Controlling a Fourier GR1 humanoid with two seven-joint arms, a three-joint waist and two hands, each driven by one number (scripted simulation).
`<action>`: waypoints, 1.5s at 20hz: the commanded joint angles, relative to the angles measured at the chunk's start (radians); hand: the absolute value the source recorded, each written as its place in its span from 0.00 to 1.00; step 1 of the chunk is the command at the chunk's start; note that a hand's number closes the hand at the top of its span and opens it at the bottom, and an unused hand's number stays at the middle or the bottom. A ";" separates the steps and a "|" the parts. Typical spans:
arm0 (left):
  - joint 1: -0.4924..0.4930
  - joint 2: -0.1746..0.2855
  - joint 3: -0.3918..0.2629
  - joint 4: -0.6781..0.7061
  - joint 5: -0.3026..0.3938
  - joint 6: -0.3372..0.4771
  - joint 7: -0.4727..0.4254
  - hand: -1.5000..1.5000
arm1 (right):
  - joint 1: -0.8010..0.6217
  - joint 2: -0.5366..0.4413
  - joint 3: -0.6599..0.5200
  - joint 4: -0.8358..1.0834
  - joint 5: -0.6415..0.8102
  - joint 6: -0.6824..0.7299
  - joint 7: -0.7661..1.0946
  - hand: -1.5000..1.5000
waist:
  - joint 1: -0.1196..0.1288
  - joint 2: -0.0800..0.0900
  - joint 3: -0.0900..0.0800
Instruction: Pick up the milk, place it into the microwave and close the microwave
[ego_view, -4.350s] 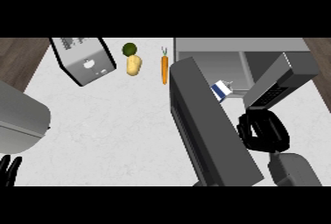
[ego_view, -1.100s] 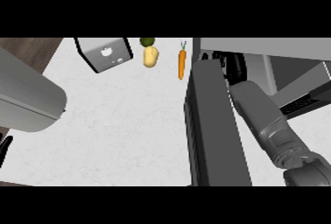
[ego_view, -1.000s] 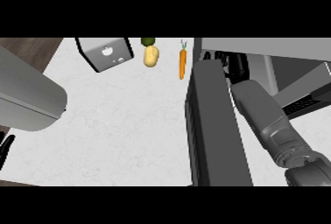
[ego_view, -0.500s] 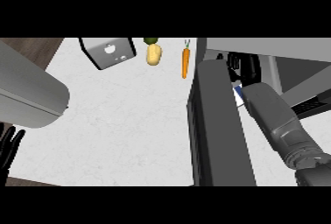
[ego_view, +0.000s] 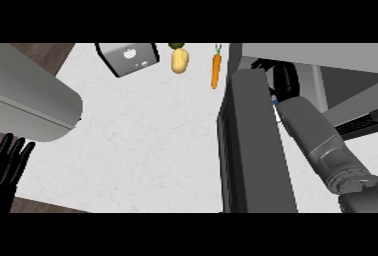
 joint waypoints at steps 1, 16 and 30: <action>-0.042 0.014 0.007 0.048 -0.008 0.012 0.007 0.00 | -0.011 0.018 0.025 0.010 0.028 -0.041 0.006 0.00 | -0.005 0.001 -0.001; -0.073 0.008 -0.006 0.101 -0.047 0.007 -0.045 0.00 | -0.030 0.084 0.026 -0.005 0.038 -0.064 0.014 0.00 | -0.001 -0.008 -0.001; -0.036 0.015 0.001 0.081 -0.053 -0.007 -0.057 0.00 | 0.024 0.070 -0.002 -0.025 0.018 0.012 -0.053 0.00 | -0.032 -0.028 0.000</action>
